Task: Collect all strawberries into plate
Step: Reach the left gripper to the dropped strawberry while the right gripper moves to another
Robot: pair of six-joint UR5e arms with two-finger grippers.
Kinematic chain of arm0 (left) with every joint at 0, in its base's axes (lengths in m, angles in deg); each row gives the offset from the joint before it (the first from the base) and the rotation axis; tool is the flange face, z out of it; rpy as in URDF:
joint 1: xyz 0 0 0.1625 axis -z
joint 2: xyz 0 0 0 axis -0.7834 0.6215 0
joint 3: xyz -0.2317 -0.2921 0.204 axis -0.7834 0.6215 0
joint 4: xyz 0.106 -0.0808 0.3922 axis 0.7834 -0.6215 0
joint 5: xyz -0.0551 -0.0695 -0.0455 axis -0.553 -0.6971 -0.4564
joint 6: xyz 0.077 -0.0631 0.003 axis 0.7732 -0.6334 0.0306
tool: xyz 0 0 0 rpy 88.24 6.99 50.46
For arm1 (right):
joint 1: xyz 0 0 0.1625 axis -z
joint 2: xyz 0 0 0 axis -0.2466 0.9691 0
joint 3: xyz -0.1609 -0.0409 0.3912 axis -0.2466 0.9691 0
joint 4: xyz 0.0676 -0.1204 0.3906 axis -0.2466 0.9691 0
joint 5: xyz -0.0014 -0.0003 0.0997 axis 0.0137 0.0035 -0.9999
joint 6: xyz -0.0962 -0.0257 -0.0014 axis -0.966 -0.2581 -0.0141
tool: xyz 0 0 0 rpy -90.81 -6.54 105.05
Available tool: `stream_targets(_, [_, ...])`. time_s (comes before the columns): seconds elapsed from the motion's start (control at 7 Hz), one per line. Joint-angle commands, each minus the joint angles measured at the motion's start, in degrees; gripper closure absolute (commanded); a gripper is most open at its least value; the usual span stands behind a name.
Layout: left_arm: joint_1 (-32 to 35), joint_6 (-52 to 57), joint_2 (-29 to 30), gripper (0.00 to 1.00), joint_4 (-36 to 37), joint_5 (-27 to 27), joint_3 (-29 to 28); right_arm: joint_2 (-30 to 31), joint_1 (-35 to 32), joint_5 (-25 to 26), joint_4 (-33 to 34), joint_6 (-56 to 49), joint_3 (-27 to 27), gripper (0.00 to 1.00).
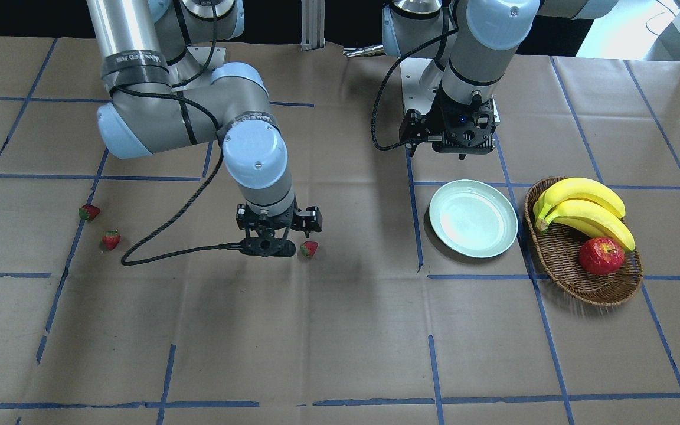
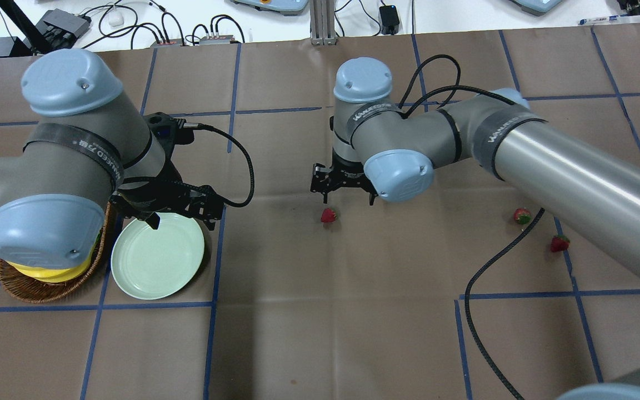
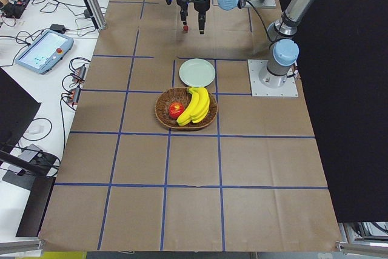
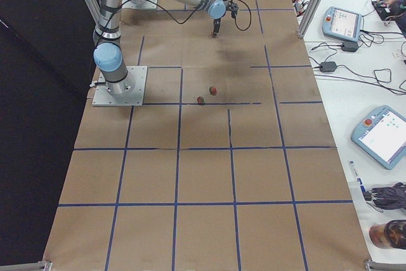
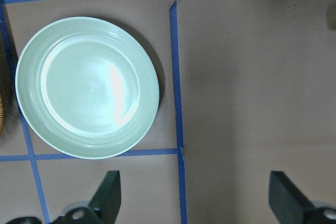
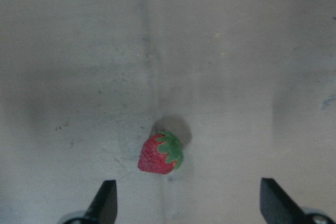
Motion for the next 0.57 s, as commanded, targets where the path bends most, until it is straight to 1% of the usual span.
stream_targets(0.0, [0.0, -0.6, 2.7, 0.00, 4.3, -0.3, -0.1, 7.7, 14.0, 5.2, -6.6, -16.0, -3.8, 0.00])
stream_targets(0.14, [0.6, -1.7, 5.2, 0.00, 8.1, -1.8, -0.1, 8.4, 20.6, 7.6, -5.6, -22.5, -5.5, 0.00])
stream_targets(0.29, [2.3, -3.3, 7.3, 0.00, 10.9, -3.6, -0.3, 7.9, 26.5, 7.6, -4.3, -27.0, -5.8, 0.00])
stream_targets(0.43, [4.7, -6.8, 9.6, 0.00, 15.9, -3.7, -0.3, 7.9, 29.4, 7.7, -4.1, -33.4, -7.2, 0.00])
